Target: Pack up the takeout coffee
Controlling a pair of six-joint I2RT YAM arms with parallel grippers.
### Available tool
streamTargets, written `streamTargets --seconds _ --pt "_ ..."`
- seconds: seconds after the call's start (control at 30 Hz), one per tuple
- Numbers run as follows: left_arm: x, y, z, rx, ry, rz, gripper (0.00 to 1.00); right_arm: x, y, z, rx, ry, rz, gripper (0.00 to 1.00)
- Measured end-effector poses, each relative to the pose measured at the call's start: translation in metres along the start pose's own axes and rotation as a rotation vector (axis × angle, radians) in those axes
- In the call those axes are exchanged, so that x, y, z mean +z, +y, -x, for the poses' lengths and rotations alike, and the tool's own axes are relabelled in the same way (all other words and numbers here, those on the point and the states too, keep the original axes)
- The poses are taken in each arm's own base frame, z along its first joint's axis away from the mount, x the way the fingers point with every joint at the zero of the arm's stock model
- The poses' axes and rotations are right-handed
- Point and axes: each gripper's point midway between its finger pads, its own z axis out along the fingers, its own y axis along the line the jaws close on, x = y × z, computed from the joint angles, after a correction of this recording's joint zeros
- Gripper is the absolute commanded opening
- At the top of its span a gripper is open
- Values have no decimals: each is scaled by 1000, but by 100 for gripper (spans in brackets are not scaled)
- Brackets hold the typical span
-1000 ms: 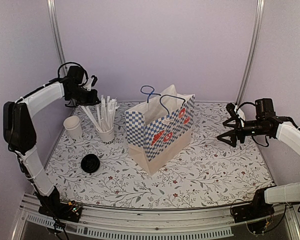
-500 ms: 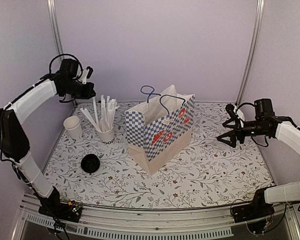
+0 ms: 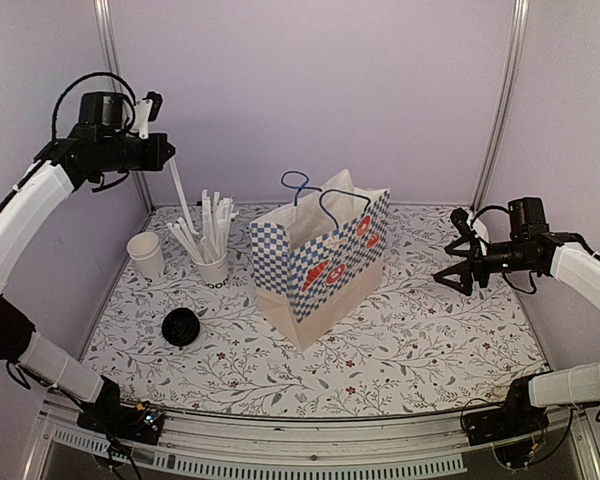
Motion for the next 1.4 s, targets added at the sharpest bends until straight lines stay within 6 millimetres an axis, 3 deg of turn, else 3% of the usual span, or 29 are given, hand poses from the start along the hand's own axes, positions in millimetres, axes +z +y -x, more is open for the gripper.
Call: streamTargets --seconds 0.33,0.77,0.93,1.17,1.4 --pt "-92 -42 77 66 -309 -94 0 0 0 -2 -1 6 2 99" --pt "-151 -159 105 142 -431 -529 0 4 0 -6 8 18 10 99" --pt "-136 -205 94 170 -379 -659 0 4 0 -6 6 22 10 99" --pt "-84 -261 51 209 -225 -747 0 4 -1 -7 5 26 5 99" --pt "-45 -280 22 222 -128 -736 1 4 -2 -8 3 29 1 99"
